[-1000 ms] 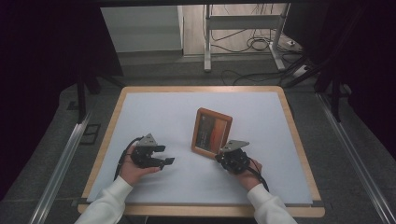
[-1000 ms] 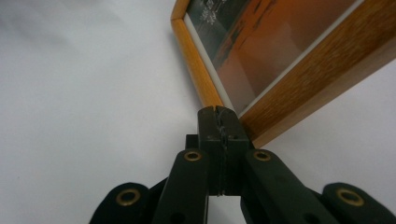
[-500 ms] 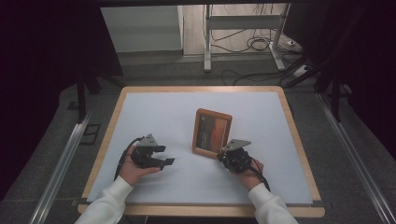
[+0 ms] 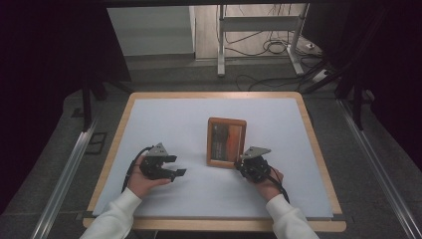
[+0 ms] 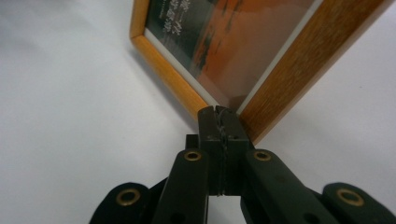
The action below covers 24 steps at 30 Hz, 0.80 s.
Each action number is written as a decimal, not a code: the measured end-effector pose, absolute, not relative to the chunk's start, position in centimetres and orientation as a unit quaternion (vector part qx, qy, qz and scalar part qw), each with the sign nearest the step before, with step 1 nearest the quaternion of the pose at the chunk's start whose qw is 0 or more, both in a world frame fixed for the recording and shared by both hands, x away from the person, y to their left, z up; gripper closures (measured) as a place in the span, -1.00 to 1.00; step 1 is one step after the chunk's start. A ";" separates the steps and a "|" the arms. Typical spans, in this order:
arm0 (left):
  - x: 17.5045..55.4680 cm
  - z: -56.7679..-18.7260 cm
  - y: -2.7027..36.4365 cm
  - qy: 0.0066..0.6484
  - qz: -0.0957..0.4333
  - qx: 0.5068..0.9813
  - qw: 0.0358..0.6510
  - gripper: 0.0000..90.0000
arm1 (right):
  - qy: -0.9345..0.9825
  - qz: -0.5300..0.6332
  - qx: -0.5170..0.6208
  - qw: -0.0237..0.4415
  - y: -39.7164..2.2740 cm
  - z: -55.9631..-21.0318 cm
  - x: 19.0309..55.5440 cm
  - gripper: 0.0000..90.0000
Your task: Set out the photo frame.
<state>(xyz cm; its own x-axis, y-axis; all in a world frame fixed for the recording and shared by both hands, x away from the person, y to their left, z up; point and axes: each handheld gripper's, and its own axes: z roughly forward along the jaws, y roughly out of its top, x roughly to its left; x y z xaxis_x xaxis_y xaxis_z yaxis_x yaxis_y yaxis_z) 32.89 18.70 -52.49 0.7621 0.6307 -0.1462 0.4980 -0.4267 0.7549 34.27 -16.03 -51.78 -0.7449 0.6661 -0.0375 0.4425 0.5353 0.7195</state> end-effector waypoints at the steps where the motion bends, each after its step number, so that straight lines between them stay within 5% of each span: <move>1: 32.9 -52.5 18.7 0.337 0.079 0.840 0.417 -0.33 | 0.861 0.361 0.322 0.156 -16.1 -51.8 34.3 1.00; 24: 32.9 -52.4 18.8 0.335 0.082 0.840 0.419 -0.33 | 0.851 0.382 0.319 0.166 -16.6 -51.0 33.9 1.00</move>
<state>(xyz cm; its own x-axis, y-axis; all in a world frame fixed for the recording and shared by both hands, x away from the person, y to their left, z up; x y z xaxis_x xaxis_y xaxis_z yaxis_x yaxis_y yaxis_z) 32.89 18.85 -52.41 0.7615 0.6321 -0.1435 0.4948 -0.4239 0.7586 33.94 -16.65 -51.00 -0.7420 0.6694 -0.0382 0.4163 0.5045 0.7564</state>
